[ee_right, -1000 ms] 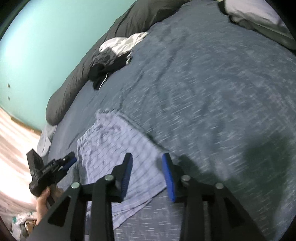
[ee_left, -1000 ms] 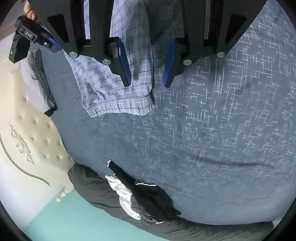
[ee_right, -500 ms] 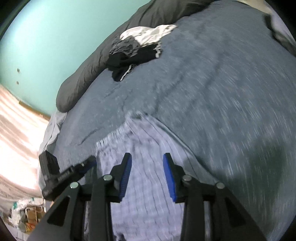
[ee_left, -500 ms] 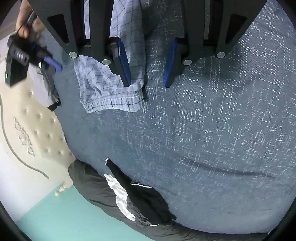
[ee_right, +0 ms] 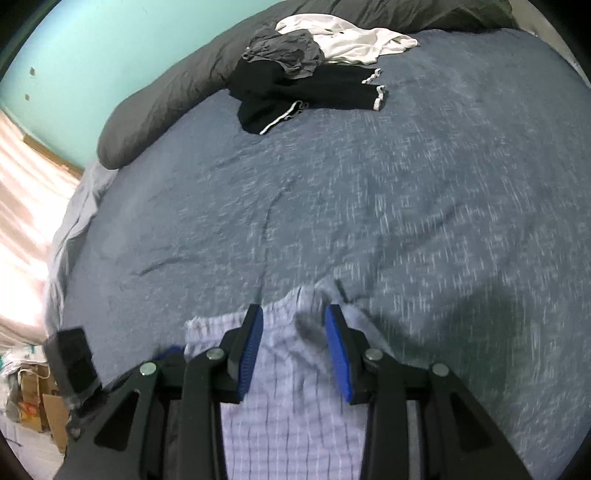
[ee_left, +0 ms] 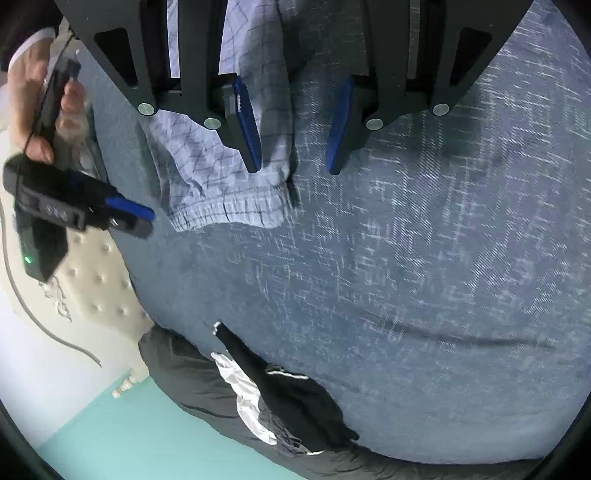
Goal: Fold clothes
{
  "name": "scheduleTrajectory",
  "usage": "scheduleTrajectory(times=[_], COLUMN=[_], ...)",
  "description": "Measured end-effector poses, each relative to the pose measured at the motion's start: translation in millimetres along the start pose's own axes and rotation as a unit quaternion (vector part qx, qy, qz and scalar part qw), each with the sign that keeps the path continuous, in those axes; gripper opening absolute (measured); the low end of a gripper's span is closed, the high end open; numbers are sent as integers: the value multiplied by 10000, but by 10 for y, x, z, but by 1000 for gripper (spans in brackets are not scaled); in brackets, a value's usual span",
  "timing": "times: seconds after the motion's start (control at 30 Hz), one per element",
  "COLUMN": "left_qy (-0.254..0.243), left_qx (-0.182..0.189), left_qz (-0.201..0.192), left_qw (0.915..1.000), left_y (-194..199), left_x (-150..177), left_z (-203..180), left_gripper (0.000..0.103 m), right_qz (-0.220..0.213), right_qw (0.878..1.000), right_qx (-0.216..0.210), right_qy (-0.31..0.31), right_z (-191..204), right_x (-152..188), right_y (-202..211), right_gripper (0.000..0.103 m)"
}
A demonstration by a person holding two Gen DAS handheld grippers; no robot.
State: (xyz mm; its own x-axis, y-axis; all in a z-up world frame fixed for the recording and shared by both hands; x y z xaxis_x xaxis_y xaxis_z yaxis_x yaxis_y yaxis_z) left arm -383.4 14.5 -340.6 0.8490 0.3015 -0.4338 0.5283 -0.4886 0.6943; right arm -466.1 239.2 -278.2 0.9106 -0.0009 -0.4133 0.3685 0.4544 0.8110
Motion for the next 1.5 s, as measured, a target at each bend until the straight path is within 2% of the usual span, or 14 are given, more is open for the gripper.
scheduleTrajectory(times=[0.3,0.47,0.53,0.7,0.87,1.17,1.5], left_qy=[4,10,-5,-56,-59,-32,-21], left_qx=[5,-1,-13,-61,-61,-50,-56], left_qz=[47,52,55,92,93,103,107], left_qw=[10000,10000,10000,9999,9999,9999,9999], left_y=[-22,-27,-32,-56,-55,-64,-62], left_x=[27,27,27,47,57,67,72], left_z=[6,4,-4,-3,4,32,38], left_gripper=[39,39,39,39,39,39,39], right_qz=[365,384,284,-6,60,94,-29], right_qw=[9991,9980,9976,9926,9875,9879,9971], right_qx=[129,192,195,386,577,560,34], right_qy=[177,464,596,1148,1468,1443,761], right_z=[-45,-18,-3,112,138,-3,-139], right_x=[-116,-92,-95,-122,-138,-119,-223], right_y=[-307,-390,-386,-327,-424,-572,-452], right_gripper=[35,9,7,6,6,6,9])
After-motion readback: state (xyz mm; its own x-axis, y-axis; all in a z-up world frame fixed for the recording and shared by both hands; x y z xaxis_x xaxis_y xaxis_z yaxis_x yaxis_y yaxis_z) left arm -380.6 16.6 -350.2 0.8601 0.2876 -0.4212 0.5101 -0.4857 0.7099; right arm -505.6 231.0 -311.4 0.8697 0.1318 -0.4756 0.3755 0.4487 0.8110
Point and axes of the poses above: each gripper's, at about its wrist camera, not at the fingertips, and y roughly against the way its jaws point, z to its left, x to its underside, the point moved 5 cm from there along -y, roughly the way its jaws point, and after that the axes turned 2 degrees about y, right-handed, at the moved point
